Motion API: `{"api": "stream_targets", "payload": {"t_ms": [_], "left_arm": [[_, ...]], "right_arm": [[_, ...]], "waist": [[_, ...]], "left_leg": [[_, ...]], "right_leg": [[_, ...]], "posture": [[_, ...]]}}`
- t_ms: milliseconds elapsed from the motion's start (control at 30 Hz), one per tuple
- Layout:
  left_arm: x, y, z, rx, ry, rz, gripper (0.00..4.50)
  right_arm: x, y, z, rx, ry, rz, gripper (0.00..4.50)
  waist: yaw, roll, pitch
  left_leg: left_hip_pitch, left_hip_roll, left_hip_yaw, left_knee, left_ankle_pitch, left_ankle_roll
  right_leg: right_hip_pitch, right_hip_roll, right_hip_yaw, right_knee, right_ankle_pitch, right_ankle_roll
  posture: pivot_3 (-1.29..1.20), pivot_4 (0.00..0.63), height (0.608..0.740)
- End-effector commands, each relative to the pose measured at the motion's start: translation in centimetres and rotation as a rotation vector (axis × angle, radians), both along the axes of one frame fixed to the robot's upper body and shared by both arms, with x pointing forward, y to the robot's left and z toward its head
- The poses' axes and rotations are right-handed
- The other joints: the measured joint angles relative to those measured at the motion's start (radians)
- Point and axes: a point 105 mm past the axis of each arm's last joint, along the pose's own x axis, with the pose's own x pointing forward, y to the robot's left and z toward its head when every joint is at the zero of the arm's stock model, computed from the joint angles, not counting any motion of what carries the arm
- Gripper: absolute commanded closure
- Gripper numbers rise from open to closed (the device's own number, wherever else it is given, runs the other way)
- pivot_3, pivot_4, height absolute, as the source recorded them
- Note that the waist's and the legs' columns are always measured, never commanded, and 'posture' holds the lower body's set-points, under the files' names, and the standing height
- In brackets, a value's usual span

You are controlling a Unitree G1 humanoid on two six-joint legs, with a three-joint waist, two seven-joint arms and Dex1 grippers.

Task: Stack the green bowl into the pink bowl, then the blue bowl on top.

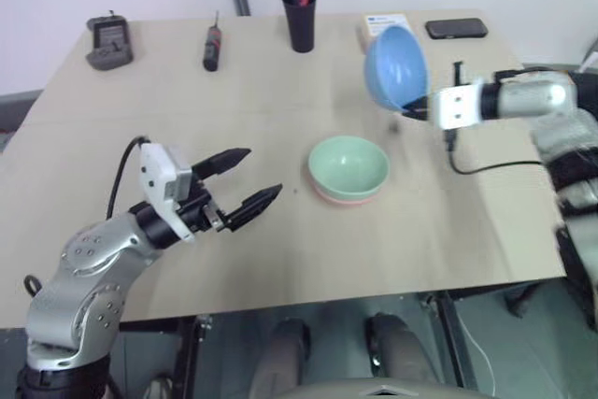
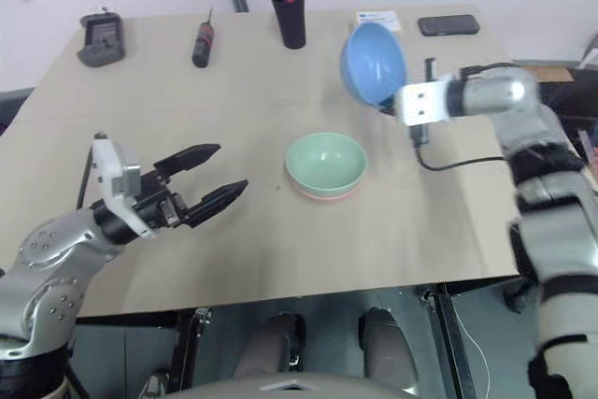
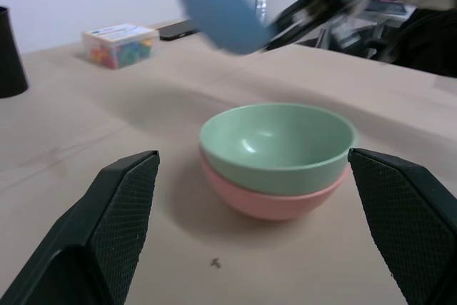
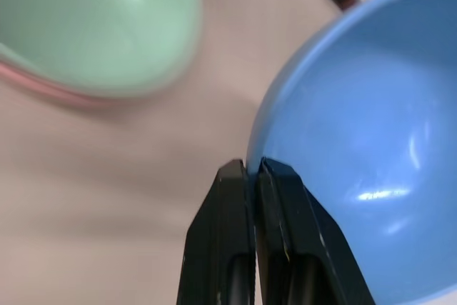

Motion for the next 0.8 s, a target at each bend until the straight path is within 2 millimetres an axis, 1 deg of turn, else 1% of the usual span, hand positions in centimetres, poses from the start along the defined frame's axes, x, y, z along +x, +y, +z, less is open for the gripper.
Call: {"api": "stream_targets", "payload": {"t_ms": [33,100,167,200,267,300,333,400,433,467,533,600,633,667,700,733,800], "left_arm": [[0.4,-0.4,0.7,0.011,-0.045,-0.031,0.0],[0.6,-0.7,0.6,0.012,-0.049,-0.044,0.0],[0.6,-1.0,0.6,0.01,-0.047,-0.063,0.0],[0.6,-1.1,0.6,0.01,-0.046,-0.068,0.0],[0.7,-1.1,0.6,0.012,-0.046,-0.072,0.0],[0.7,-1.1,0.5,0.014,-0.046,-0.074,0.0],[0.7,-1.2,0.5,0.016,-0.047,-0.075,0.0],[0.7,-1.3,0.5,0.021,-0.049,-0.079,0.0],[0.7,-1.4,0.4,0.028,-0.052,-0.084,0.0],[0.7,-1.4,0.4,0.056,-0.077,-0.07,0.0],[0.5,-1.5,0.1,0.085,-0.096,-0.059,0.0],[0.4,-1.4,-0.2,0.073,-0.092,-0.044,0.0],[0.4,-1.2,-0.3,0.082,-0.102,-0.024,0.0],[0.3,-1.2,-0.7,0.095,-0.099,-0.023,0.0],[0.2,-1.0,-0.8,0.093,-0.087,-0.021,0.0],[0.1,-0.9,-1.0,0.087,-0.072,-0.022,0.0],[-0.3,-1.0,-1.0,0.069,-0.035,-0.05,0.0]], "right_arm": [[-4.5,2.3,0.9,0.033,0.065,0.082,4.43],[-5.1,3.1,0.1,0.049,0.094,0.067,4.43],[-5.3,4.0,-0.7,0.067,0.133,0.052,3.83],[-5.2,4.2,-1.0,0.075,0.143,0.038,3.61],[-4.9,4.3,-1.4,0.08,0.149,0.013,2.79],[-4.6,3.9,-1.7,0.076,0.146,-0.012,2.61],[-4.4,3.6,-1.8,0.073,0.143,-0.033,2.06],[-4.1,3.1,-2.0,0.077,0.137,-0.063,1.19],[-4.1,2.8,-1.8,0.101,0.141,-0.082,1.19],[-4.3,2.4,-1.2,0.16,0.152,-0.11,0.68],[-4.7,1.6,-0.1,0.283,0.161,-0.165,0.08],[-5.5,0.6,0.1,0.374,0.199,-0.222,0.08],[-5.8,-0.3,-0.1,0.421,0.217,-0.273,0.08],[-6.0,-1.3,-0.7,0.454,0.215,-0.337,0.08],[-6.4,-2.5,-1.8,0.454,0.203,-0.398,0.08],[-6.9,-3.4,-2.8,0.463,0.245,-0.434,0.08],[-7.3,-4.9,-3.9,0.529,0.31,-0.511,0.08]], "waist": [[0.007,0.0,0.0],[0.008,0.0,0.0],[0.008,0.0,0.0],[0.009,0.0,0.0],[0.009,0.0,0.0],[0.011,0.0,0.0],[0.012,-0.001,0.0],[0.014,-0.001,0.0],[0.015,-0.001,0.0],[0.015,-0.001,0.0],[0.02,-0.001,0.0],[0.026,-0.001,0.0],[0.03,-0.001,0.0],[0.033,-0.001,0.0],[0.036,-0.002,-0.001],[0.033,-0.001,0.0],[0.041,-0.003,-0.002]], "left_leg": [[0.0,0.0,0.0,0.0,0.0,0.0],[0.0,-0.001,0.0,0.0,0.0,0.0],[0.001,-0.003,0.0,0.001,0.0,0.0],[0.001,-0.003,0.0,0.002,0.0,0.0],[0.001,-0.003,0.0,0.002,0.0,0.0],[0.001,-0.003,0.0,0.002,0.0,0.0],[0.001,-0.003,0.0,0.002,0.0,0.0],[0.0,-0.003,0.0,0.002,0.0,0.0],[0.0,-0.003,0.0,0.002,0.0,0.0],[0.0,-0.003,0.0,0.002,0.0,0.0],[-0.001,-0.003,-0.001,0.002,0.0,0.0],[-0.001,-0.003,-0.001,0.001,0.0,0.0],[-0.002,-0.003,-0.001,0.001,0.0,0.0],[-0.001,-0.003,0.0,0.001,0.0,0.0],[-0.002,-0.003,-0.001,0.001,0.0,0.0],[-0.001,-0.003,-0.001,0.0,0.0,0.0],[-0.001,-0.003,0.001,0.0,0.0,0.0]], "right_leg": [[0.0,0.0,-0.001,0.0,0.0,0.0],[0.0,0.0,0.0,0.001,0.0,0.0],[0.0,0.0,-0.001,0.001,0.0,0.0],[0.0,0.0,-0.001,0.002,0.0,0.0],[0.0,0.001,-0.001,0.002,0.0,0.0],[0.0,0.001,-0.001,0.002,0.0,0.0],[0.0,0.001,-0.001,0.002,0.0,0.0],[0.0,0.001,-0.002,0.0,0.0,0.0],[0.0,0.001,-0.002,0.0,0.0,0.0],[0.0,0.0,-0.002,0.0,0.0,0.0],[0.0,0.0,-0.002,-0.001,0.0,0.0],[0.0,0.0,-0.002,-0.002,0.0,0.0],[0.0,0.0,-0.002,-0.003,0.0,0.0],[0.0,0.0,-0.002,-0.003,0.0,0.0],[0.0,0.0,-0.002,-0.003,0.0,0.0],[0.001,0.001,-0.002,-0.004,0.0,0.0],[0.002,0.001,-0.004,-0.004,0.0,0.0]], "posture": [[0.0,0.15,0.74],[0.0,0.15,0.74],[0.0,0.15,0.74],[0.0,0.15,0.74],[0.0,0.15,0.74],[0.0,0.15,0.74],[0.0,0.15,0.74],[0.0,0.15,0.74],[0.0,0.15,0.74],[0.0,0.15,0.74],[0.0,0.15,0.74],[0.0,0.15,0.74],[0.0,0.15,0.74],[0.0,0.15,0.74],[0.0,0.15,0.74],[0.0,0.15,0.74],[0.0,0.15,0.74]]}}
